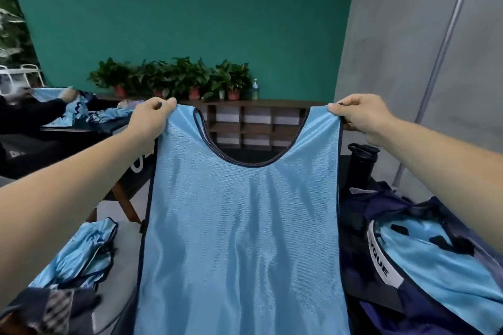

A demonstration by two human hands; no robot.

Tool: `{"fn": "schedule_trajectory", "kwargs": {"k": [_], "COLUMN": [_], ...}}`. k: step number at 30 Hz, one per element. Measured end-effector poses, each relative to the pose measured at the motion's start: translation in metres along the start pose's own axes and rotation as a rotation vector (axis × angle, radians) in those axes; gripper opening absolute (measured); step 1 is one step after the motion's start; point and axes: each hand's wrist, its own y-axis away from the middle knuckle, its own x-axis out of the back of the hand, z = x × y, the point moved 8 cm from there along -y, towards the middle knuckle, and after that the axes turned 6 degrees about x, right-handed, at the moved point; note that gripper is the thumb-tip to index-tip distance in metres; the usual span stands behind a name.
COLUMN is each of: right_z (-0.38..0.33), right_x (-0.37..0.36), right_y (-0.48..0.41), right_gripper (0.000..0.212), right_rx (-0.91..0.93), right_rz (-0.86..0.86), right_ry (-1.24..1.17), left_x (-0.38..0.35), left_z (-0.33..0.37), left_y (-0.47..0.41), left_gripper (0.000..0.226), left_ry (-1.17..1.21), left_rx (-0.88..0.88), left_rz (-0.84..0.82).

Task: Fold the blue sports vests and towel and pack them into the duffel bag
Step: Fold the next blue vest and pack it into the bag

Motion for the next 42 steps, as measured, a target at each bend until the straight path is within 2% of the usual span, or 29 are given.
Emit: {"fn": "schedule_trajectory", "kwargs": {"k": [4,10,18,30,33,36,38,42], "right_z": [0.034,0.101,0.18,0.22,0.236,0.247,0.249,0.239], "right_x": [-0.023,-0.059,-0.098,-0.109,-0.117,-0.127,-0.131,-0.137], "right_y": [-0.022,-0.049,-0.072,-0.096,-0.089,-0.075,-0.068,-0.046], "right_gripper": [0.024,0.027,0.023,0.024,0.032,0.045,0.043,0.039], "right_rx": [-0.026,-0.097,-0.158,-0.133,-0.225,-0.258,-0.269,-0.252], "right_rz": [-0.006,-0.024,-0.026,0.059,-0.062,-0.245,-0.316,-0.431], "right_ry": [0.051,0.103,0.203,0.45,0.603,0.741,0.76,0.815], "left_x": [-0.03,-0.069,-0.126,-0.18,-0.189,-0.194,-0.194,-0.185], "left_z": [-0.036,-0.105,-0.175,-0.225,-0.236,-0.244,-0.249,-0.242], "left_y": [-0.026,-0.059,-0.087,-0.12,-0.121,-0.115,-0.11,-0.088], "left_gripper": [0.047,0.052,0.04,0.039,0.042,0.033,0.032,0.018], "left_ry": [-0.015,0.009,-0.085,-0.065,-0.059,-0.096,-0.116,-0.149], "left_rx": [0.053,0.141,0.229,0.321,0.325,0.328,0.332,0.303], "left_rz": [-0.016,-0.032,-0.03,-0.033,-0.104,-0.158,-0.192,-0.271]}}
